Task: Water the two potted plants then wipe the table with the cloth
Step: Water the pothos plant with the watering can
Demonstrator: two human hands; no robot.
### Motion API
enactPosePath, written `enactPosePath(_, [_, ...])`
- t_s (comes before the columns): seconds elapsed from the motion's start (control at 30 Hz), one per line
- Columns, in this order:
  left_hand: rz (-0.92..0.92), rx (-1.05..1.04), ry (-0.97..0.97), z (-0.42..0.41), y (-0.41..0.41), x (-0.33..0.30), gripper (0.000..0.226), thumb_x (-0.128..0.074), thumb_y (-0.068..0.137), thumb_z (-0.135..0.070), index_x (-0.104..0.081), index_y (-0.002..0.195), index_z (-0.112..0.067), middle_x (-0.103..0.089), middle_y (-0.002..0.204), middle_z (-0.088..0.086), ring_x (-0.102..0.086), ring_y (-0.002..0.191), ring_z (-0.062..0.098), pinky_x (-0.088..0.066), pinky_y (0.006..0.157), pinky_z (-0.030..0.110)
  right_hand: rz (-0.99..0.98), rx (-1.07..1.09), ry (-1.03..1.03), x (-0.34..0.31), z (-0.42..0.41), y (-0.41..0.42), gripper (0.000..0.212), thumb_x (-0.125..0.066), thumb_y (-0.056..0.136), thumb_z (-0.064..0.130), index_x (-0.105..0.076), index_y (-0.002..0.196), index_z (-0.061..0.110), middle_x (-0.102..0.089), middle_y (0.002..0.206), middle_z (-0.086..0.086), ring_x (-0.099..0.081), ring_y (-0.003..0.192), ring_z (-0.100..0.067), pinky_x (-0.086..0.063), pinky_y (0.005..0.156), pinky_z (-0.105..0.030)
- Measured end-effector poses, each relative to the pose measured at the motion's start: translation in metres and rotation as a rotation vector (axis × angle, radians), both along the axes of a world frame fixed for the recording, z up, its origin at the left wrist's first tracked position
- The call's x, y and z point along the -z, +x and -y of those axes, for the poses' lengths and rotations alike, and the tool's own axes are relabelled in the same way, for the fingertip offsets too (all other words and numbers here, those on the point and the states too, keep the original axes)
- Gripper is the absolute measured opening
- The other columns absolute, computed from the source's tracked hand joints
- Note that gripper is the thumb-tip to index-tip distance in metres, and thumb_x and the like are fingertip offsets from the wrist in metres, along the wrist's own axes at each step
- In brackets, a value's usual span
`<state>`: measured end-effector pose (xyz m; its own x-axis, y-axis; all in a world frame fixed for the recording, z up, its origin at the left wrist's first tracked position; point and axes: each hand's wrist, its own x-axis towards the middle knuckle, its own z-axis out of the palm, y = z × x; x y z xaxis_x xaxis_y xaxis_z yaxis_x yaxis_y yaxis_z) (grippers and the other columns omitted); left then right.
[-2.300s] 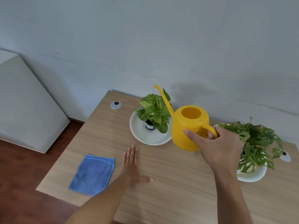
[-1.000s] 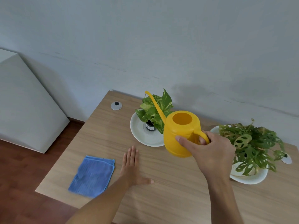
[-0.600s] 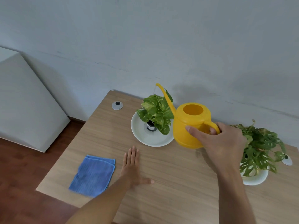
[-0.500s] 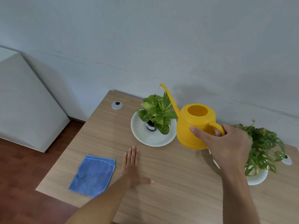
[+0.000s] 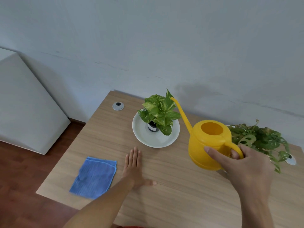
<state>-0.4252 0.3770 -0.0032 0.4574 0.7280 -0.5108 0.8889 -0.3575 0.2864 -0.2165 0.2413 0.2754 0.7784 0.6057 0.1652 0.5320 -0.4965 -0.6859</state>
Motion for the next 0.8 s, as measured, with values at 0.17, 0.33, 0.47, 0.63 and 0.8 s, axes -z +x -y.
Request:
enactPosePath(0.17, [-0.004, 0.004, 0.002, -0.001, 0.000, 0.001, 0.162, -0.049, 0.047, -0.102, 0.035, 0.148, -0.008, 0.048, 0.152, 0.009, 0.049, 0.137, 0.023, 0.024, 0.119, 0.047, -0.033, -0.026, -0.015, 0.002, 0.003, -0.009, 0.068, -0.091, 0.053, 0.046, -0.030, 0.051, 0.016, -0.037, 0.047, 0.000, -0.037, 0.050, -0.027, -0.037, 0.053, -0.035])
enactPosePath(0.33, [0.022, -0.008, -0.001, 0.000, -0.001, 0.001, 0.162, -0.050, 0.046, -0.102, 0.035, 0.148, -0.010, 0.048, 0.152, 0.007, 0.049, 0.137, 0.021, 0.027, 0.117, 0.044, -0.009, -0.075, -0.029, 0.004, -0.007, -0.019, 0.066, -0.091, 0.055, 0.046, -0.032, 0.050, 0.016, -0.037, 0.047, 0.001, -0.035, 0.050, -0.021, -0.033, 0.052, -0.033])
enactPosePath(0.47, [0.039, -0.023, 0.004, 0.000, -0.001, 0.001, 0.162, -0.051, 0.046, -0.102, 0.037, 0.146, -0.010, 0.047, 0.153, 0.007, 0.048, 0.138, 0.020, 0.027, 0.116, 0.042, 0.007, -0.097, -0.025, 0.002, -0.020, -0.025, 0.066, -0.091, 0.054, 0.047, -0.033, 0.050, 0.016, -0.039, 0.047, 0.001, -0.035, 0.049, -0.018, -0.032, 0.050, -0.032])
enactPosePath(0.63, [0.025, -0.007, 0.001, 0.000, -0.001, -0.001, 0.161, -0.048, 0.046, -0.102, 0.041, 0.142, -0.010, 0.049, 0.151, 0.008, 0.048, 0.138, 0.021, 0.024, 0.119, 0.046, -0.015, -0.093, -0.014, 0.000, -0.039, -0.027, 0.064, -0.091, 0.055, 0.048, -0.036, 0.052, 0.016, -0.040, 0.049, 0.003, -0.034, 0.049, -0.015, -0.030, 0.049, -0.031])
enactPosePath(0.8, [0.026, -0.010, -0.001, 0.001, -0.001, -0.001, 0.160, -0.049, 0.046, -0.101, 0.042, 0.139, -0.010, 0.049, 0.151, 0.008, 0.048, 0.137, 0.021, 0.025, 0.118, 0.045, -0.019, -0.085, 0.019, -0.003, -0.054, -0.020, 0.062, -0.090, 0.056, 0.049, -0.038, 0.053, 0.016, -0.041, 0.050, 0.005, -0.036, 0.049, -0.014, -0.030, 0.049, -0.030])
